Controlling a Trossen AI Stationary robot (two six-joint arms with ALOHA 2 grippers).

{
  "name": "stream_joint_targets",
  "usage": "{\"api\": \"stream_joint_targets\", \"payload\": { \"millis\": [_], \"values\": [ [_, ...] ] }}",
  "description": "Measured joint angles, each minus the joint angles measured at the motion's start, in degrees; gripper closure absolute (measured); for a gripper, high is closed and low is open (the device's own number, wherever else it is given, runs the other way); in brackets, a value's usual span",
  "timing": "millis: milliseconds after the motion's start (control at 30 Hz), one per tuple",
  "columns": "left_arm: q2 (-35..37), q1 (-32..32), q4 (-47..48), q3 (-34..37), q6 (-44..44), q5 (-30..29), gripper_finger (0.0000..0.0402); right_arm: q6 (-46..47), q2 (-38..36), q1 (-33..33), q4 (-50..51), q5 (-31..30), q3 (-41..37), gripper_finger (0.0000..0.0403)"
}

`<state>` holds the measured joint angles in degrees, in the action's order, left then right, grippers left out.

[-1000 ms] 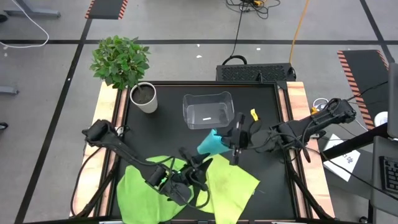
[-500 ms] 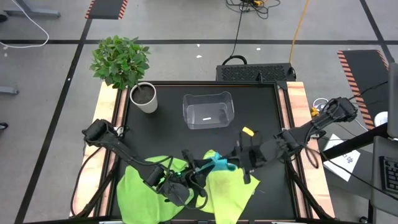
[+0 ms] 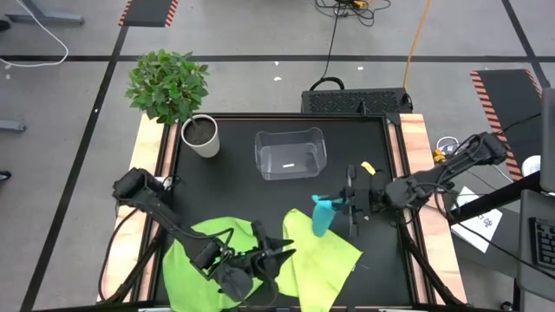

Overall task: Fold microfiber towels
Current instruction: Fold the blue towel

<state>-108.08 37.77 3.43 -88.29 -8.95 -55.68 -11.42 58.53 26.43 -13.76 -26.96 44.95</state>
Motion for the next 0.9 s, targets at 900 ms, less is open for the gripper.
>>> {"api": "stream_joint_targets", "payload": {
  "millis": [900],
  "values": [
    [-16.1,-1.4,-29.2,0.0,-23.7,-28.4,0.0284,-7.7,19.3,-4.7,1.6,9.3,21.3,0.0399]
  ]
}}
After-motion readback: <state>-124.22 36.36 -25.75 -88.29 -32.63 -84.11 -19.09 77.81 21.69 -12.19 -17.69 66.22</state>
